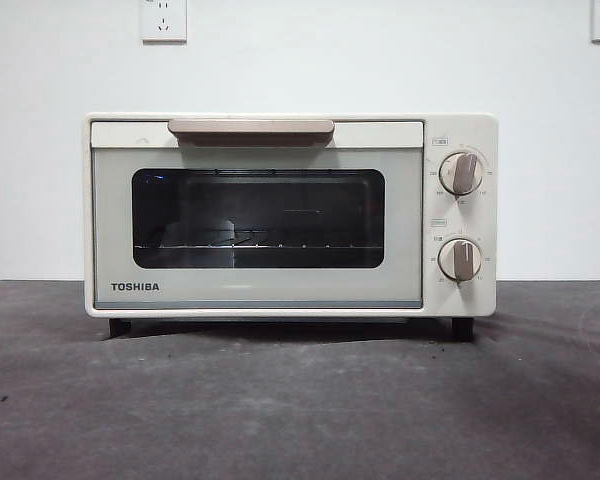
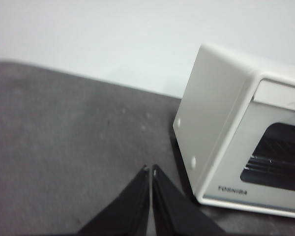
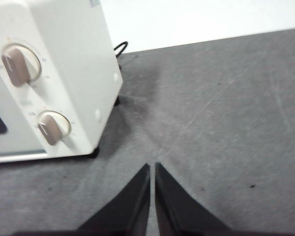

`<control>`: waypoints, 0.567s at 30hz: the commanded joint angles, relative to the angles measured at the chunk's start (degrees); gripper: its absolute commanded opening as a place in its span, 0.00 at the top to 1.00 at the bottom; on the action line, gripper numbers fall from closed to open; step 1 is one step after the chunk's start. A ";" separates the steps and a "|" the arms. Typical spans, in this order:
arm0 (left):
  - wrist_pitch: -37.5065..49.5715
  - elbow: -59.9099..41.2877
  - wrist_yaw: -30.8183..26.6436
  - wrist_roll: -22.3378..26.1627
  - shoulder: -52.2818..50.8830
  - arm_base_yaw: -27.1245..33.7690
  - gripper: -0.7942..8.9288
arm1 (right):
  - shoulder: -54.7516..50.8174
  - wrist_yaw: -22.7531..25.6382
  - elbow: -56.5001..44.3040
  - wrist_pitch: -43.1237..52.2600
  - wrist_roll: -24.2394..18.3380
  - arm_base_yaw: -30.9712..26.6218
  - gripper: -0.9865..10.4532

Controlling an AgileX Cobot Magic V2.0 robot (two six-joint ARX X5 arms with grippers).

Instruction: The left arm flap open the oven, the right arm pick bread and place it into oven, the left arm flap close the oven

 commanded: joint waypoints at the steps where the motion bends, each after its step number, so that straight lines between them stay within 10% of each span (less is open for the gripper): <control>1: 0.26 2.14 0.07 -5.62 2.19 -0.55 0.90 | 0.00 -0.15 1.51 0.74 9.40 0.07 0.90; 9: -0.46 9.88 0.76 -13.79 11.69 -1.90 0.90 | 0.59 -0.66 7.48 1.33 13.97 1.73 0.90; 17: -8.00 24.85 9.35 -11.80 26.25 -4.87 0.90 | 7.91 -6.80 17.84 -4.68 14.36 2.84 0.90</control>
